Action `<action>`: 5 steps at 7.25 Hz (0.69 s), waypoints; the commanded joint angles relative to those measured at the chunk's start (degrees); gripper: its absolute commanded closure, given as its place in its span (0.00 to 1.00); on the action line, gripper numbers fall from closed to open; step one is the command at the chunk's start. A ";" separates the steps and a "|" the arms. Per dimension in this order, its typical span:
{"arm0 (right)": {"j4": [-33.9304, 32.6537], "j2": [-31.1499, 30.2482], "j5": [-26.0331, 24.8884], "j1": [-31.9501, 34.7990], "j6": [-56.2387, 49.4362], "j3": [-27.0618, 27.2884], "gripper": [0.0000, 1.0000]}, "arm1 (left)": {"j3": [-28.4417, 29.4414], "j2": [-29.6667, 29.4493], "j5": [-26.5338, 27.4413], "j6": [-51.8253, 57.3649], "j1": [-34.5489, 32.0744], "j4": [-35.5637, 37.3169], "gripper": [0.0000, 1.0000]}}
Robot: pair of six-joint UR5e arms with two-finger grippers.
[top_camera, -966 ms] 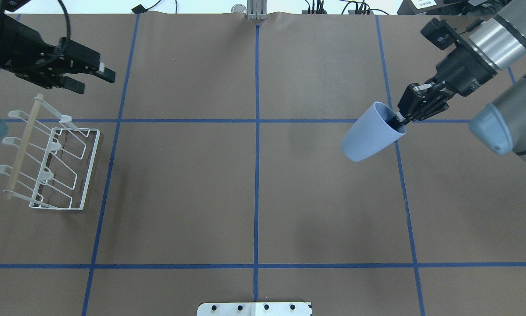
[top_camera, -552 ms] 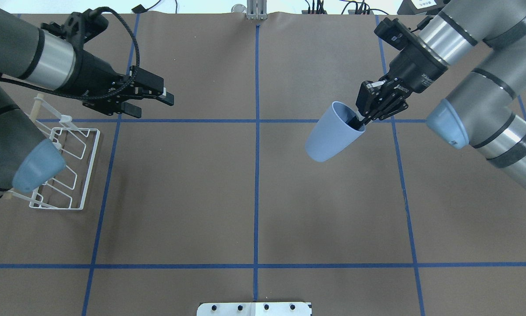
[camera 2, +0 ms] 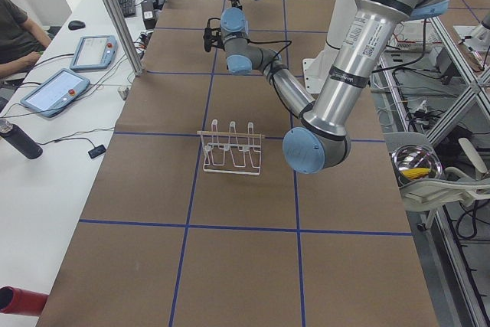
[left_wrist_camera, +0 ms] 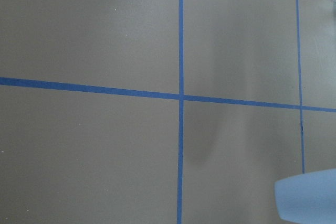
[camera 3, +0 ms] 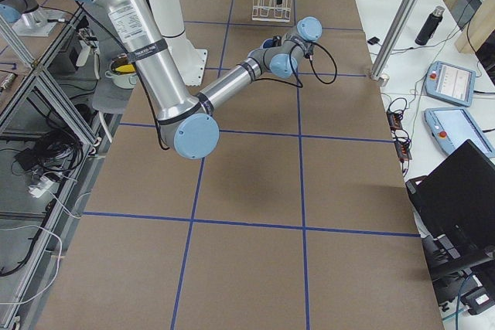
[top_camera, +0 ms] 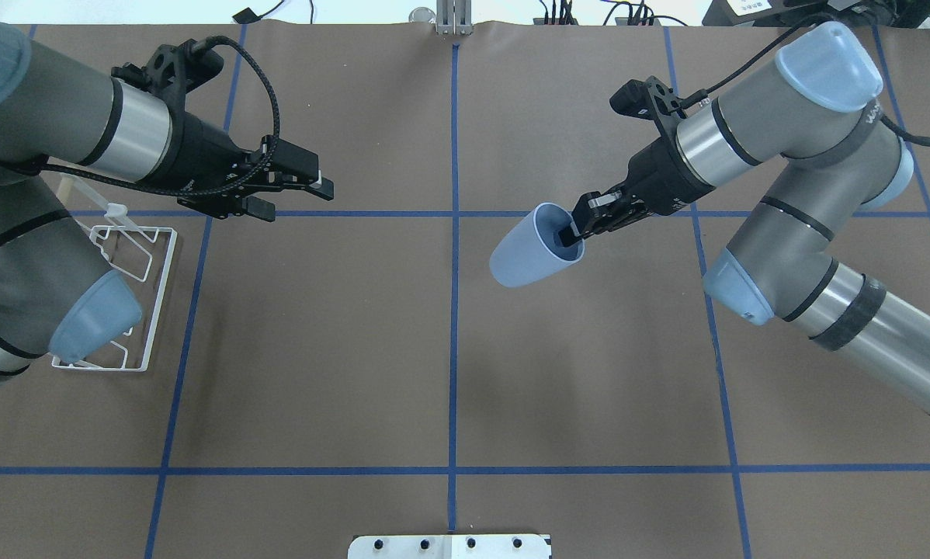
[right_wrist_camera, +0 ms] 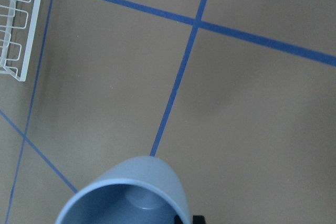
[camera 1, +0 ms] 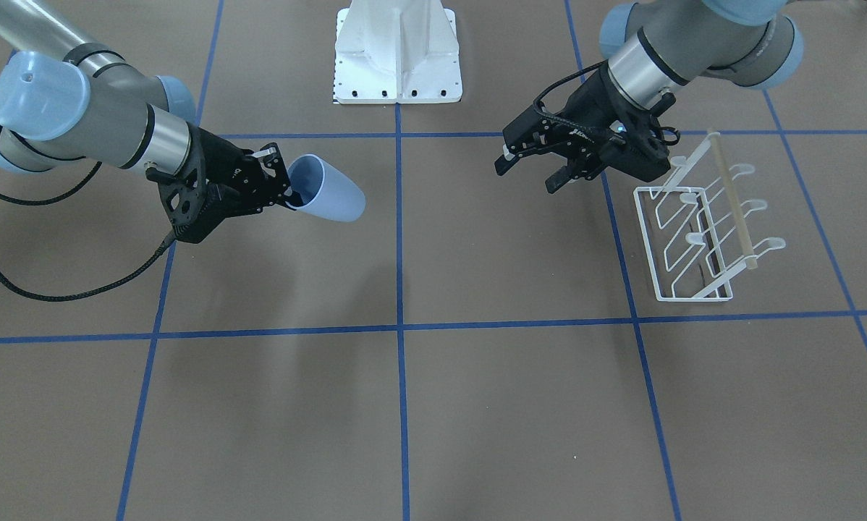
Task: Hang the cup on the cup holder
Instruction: 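Carry the cup toward the center while the left gripper reaches toward it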
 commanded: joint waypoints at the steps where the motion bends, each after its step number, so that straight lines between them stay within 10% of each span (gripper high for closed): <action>1: 15.74 1.20 -3.18 -1.55 24.10 -1.23 1.00 | 0.69 -0.52 -0.02 -6.02 0.62 -4.09 0.02; 5: 40.81 1.21 -16.28 -7.08 54.72 -2.37 1.00 | 12.89 -1.48 4.43 -36.59 1.58 -46.32 0.02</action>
